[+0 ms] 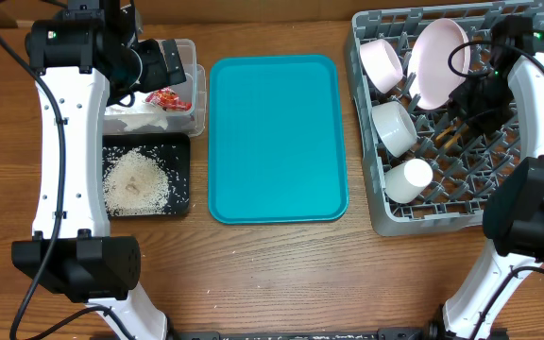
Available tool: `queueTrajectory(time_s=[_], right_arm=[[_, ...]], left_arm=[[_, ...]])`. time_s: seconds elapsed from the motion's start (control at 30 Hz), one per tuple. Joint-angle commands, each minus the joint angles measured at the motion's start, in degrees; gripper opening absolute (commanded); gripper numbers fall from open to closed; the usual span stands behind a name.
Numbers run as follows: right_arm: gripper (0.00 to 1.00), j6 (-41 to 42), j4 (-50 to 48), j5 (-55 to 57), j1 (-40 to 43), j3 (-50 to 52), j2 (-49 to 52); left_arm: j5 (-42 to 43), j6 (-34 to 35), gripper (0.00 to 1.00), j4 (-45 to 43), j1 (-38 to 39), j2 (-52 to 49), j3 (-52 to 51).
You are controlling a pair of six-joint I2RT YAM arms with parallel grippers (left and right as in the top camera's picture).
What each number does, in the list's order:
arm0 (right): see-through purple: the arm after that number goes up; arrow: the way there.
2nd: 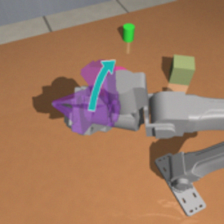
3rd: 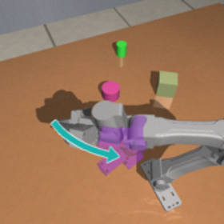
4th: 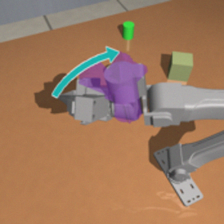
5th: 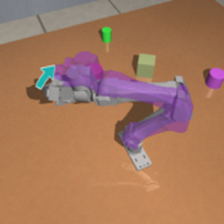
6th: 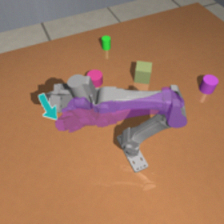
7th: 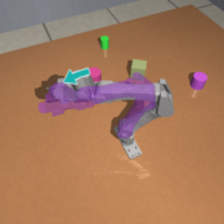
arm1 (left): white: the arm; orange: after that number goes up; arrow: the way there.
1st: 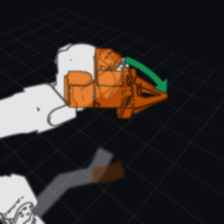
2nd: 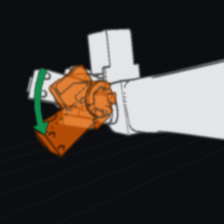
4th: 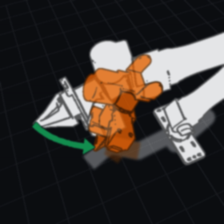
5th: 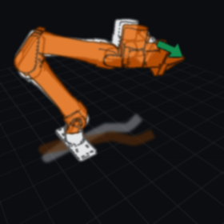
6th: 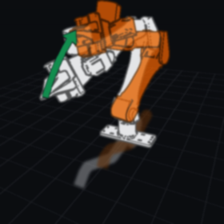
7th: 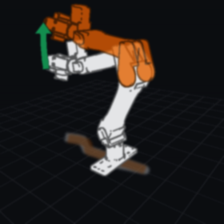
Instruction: Sort waste into correct bins and load items into the dishwasher
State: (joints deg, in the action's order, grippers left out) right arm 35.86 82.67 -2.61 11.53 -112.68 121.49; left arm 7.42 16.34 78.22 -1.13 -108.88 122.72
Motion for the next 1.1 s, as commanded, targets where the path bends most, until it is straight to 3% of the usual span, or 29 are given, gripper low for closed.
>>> queueTrajectory(time_s=[0.0,0.3,0.63,0.7,0.77,1.07], right_arm=[[0.47,-0.48,0.11,-0.15,-0.22,-0.17,-0.96],[0.48,-4.68,4.63,-1.36,-0.28,-9.31,-5.68],[0.5,-11.47,11.93,-5.33,-0.44,-22.82,-21.44],[0.61,-12.13,13.44,-5.7,-0.79,-24.39,-25.05],[1.0,-12.04,14.38,-6.4,-0.98,-24.65,-29.14],[1.0,-12.13,14.36,-6.19,-0.96,-24.65,-40.44]], left_arm=[[-0.39,-0.48,1.0,-0.04,0.13,0.24,1.07],[-0.37,-0.48,1.0,-0.04,0.13,0.24,1.07],[-0.37,-0.48,1.0,-0.04,0.13,0.24,1.07],[-0.37,-0.48,1.0,-0.04,0.13,0.24,1.07],[-0.39,-0.48,1.0,-0.04,0.13,0.24,1.07],[-0.39,-0.5,1.0,-0.04,0.13,0.24,1.07]])
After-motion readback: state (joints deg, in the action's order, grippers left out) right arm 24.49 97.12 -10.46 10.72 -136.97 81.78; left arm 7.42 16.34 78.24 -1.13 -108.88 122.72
